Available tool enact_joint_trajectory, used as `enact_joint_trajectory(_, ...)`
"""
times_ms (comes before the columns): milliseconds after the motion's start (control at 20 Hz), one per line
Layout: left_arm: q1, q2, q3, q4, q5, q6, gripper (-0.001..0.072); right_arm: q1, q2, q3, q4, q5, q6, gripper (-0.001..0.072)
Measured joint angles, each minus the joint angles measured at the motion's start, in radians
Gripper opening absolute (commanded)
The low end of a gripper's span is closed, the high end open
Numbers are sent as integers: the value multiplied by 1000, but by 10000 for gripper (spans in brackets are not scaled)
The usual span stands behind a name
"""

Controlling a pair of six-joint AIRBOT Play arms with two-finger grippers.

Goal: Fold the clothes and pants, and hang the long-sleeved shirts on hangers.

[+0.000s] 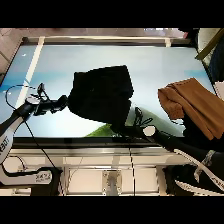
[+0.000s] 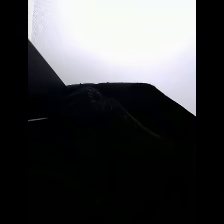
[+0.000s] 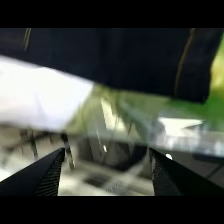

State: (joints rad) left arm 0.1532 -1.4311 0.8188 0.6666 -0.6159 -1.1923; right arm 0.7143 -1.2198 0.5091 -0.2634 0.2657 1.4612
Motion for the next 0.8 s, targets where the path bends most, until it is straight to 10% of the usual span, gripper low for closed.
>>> enact_joint_trajectory(350, -1, 21, 0, 24, -50, 3, 28, 6, -80, 13, 70, -187, 42, 538)
enact_joint_trajectory(450, -1, 29, 0, 58, -70, 3, 28, -10, -89, 23, 72, -231, 44, 399)
enact_joint_trajectory(550, -1, 37, 0, 86, -89, 3, 28, -34, -94, 34, 76, -253, 47, 4)
enact_joint_trajectory(800, 2, 114, 0, 174, -132, 3, 28, -74, -53, 68, 40, -266, 32, 7)
